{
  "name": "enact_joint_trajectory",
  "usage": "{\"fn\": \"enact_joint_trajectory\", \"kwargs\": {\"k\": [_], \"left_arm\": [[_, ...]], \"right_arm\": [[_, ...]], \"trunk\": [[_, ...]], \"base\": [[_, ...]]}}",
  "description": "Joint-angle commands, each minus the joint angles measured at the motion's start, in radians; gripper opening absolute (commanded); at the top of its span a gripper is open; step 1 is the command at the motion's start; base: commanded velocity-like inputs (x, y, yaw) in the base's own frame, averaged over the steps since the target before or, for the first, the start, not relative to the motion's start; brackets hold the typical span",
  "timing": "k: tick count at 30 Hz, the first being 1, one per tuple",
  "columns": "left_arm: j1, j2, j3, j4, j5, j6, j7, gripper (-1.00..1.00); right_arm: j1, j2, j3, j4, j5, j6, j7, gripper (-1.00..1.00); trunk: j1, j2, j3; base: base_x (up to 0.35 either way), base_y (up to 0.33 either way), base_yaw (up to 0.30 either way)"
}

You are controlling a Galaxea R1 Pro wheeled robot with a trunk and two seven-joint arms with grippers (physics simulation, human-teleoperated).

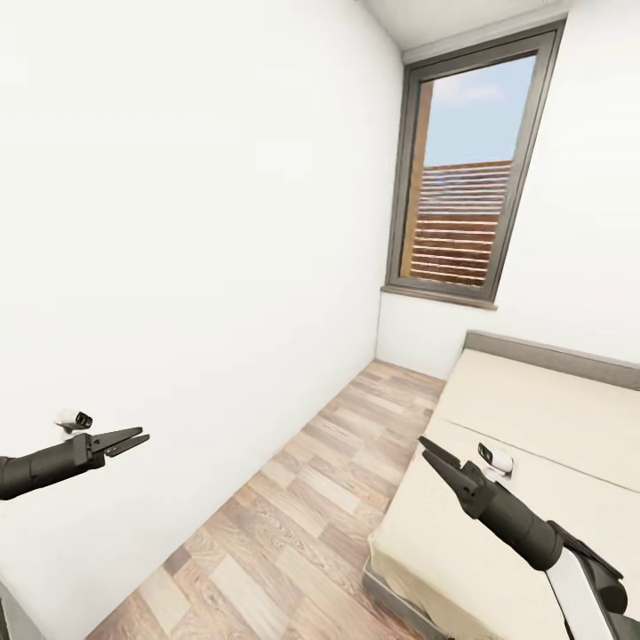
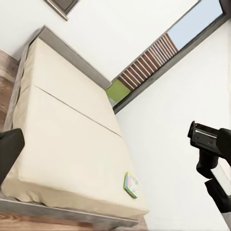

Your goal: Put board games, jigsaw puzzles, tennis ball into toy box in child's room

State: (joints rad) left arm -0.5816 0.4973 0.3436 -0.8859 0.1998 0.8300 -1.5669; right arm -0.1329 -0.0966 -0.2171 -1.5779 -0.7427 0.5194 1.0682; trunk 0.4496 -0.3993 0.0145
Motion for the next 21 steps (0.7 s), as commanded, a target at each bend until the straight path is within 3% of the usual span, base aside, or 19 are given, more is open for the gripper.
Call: {"fn": "enact_joint_trajectory", "kwargs": {"k": [1,21], "left_arm": [[0.0,0.001,0.0,0.0,0.0,0.011,-0.004,1.0],[0.0,0.0,-0.001,0.0,0.0,0.011,-0.004,1.0]], "right_arm": [[-0.001,0.0,0.0,0.001,-0.006,0.008,0.001,1.0],[-0.001,0.0,-0.001,0.006,-0.006,0.008,-0.002,1.0]], "trunk": [[0.0,-0.001,0.0],[0.0,-0.001,0.01]], "base": [[0.0,0.0,-0.281],[0.0,0.0,-0.281]]}}
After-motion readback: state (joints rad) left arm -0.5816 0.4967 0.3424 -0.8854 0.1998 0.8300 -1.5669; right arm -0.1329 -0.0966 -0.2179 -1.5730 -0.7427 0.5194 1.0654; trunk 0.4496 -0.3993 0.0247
